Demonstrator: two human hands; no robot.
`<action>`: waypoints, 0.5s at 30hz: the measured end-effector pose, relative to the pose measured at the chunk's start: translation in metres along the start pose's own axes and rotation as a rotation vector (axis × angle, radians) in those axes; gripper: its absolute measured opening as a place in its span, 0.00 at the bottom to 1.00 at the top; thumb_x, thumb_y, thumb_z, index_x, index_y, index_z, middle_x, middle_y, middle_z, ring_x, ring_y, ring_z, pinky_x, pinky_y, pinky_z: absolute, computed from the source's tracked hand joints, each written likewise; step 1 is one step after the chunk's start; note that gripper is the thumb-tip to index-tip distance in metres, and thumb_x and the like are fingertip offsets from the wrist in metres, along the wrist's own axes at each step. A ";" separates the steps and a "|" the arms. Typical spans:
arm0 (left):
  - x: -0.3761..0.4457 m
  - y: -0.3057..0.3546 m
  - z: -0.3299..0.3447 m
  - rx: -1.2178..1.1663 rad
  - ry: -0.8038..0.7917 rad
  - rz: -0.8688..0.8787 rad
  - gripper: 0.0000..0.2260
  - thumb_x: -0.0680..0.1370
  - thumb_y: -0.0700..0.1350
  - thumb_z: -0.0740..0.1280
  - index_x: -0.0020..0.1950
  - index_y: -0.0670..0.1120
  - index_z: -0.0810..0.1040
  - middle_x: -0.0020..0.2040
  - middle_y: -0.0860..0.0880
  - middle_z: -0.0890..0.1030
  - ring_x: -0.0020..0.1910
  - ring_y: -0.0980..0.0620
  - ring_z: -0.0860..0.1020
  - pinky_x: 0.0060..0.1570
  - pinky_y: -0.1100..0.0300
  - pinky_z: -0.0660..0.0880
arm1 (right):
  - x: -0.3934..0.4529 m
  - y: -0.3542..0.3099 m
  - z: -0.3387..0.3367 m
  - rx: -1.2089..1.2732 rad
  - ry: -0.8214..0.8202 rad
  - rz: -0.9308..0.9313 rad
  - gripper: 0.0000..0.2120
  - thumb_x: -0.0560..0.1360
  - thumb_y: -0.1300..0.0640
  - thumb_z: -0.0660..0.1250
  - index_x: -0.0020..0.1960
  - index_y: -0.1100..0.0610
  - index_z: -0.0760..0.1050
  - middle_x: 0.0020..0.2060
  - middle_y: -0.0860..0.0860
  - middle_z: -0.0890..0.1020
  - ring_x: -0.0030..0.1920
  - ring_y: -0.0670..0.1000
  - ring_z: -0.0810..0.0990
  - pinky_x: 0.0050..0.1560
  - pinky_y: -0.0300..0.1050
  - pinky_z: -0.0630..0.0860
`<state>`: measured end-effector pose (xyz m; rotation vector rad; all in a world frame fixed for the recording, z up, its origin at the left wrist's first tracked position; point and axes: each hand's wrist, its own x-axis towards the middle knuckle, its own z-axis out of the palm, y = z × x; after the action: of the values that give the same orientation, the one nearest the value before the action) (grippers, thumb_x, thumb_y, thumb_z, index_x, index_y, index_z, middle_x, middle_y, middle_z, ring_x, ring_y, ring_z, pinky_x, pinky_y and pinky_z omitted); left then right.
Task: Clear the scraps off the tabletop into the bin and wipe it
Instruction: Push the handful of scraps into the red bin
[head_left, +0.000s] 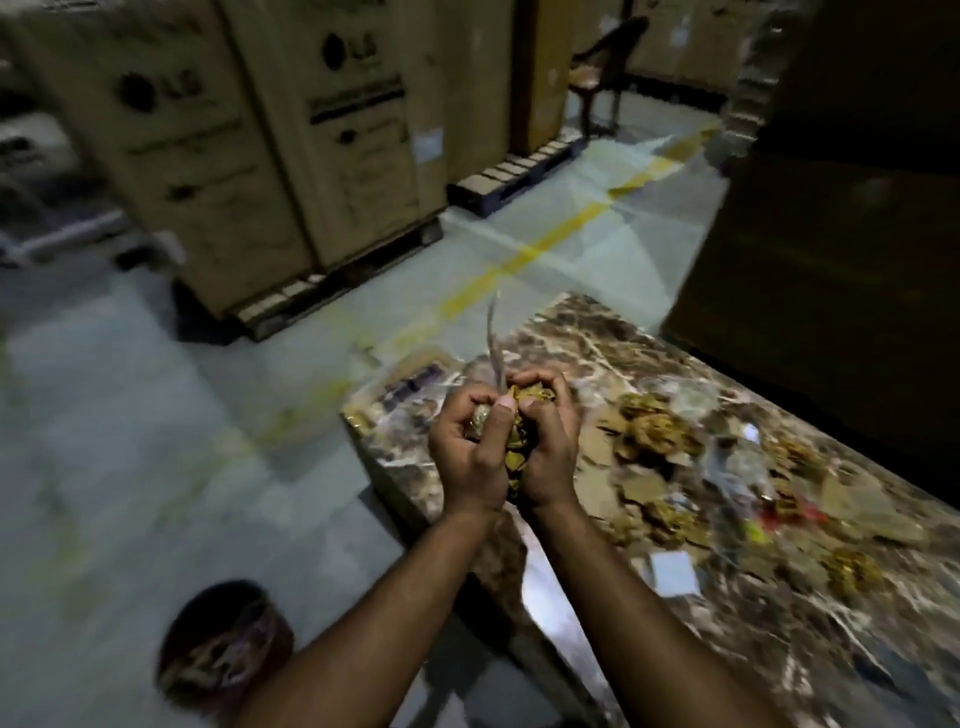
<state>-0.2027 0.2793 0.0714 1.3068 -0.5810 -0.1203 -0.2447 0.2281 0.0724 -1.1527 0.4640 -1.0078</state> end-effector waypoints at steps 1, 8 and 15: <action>0.004 0.002 -0.025 0.018 0.048 0.010 0.09 0.73 0.52 0.67 0.40 0.47 0.77 0.39 0.48 0.79 0.41 0.57 0.77 0.44 0.62 0.73 | -0.009 0.006 0.025 0.024 -0.056 0.017 0.14 0.66 0.52 0.64 0.47 0.60 0.72 0.41 0.46 0.78 0.40 0.47 0.76 0.43 0.43 0.72; 0.022 0.010 -0.222 0.086 0.309 -0.022 0.21 0.72 0.55 0.68 0.63 0.51 0.77 0.59 0.52 0.81 0.57 0.50 0.80 0.56 0.59 0.76 | -0.082 0.071 0.195 0.058 -0.273 0.111 0.13 0.64 0.54 0.64 0.45 0.60 0.74 0.39 0.49 0.79 0.39 0.48 0.77 0.41 0.41 0.74; 0.012 -0.007 -0.442 0.183 0.449 -0.118 0.11 0.73 0.54 0.66 0.50 0.51 0.82 0.62 0.48 0.79 0.61 0.61 0.77 0.60 0.64 0.72 | -0.194 0.162 0.358 0.018 -0.446 0.291 0.08 0.68 0.59 0.63 0.45 0.61 0.70 0.37 0.53 0.75 0.37 0.46 0.76 0.37 0.38 0.73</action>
<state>0.0153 0.6587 0.0066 1.4880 -0.1337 0.1312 -0.0050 0.5917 0.0266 -1.2117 0.2527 -0.4820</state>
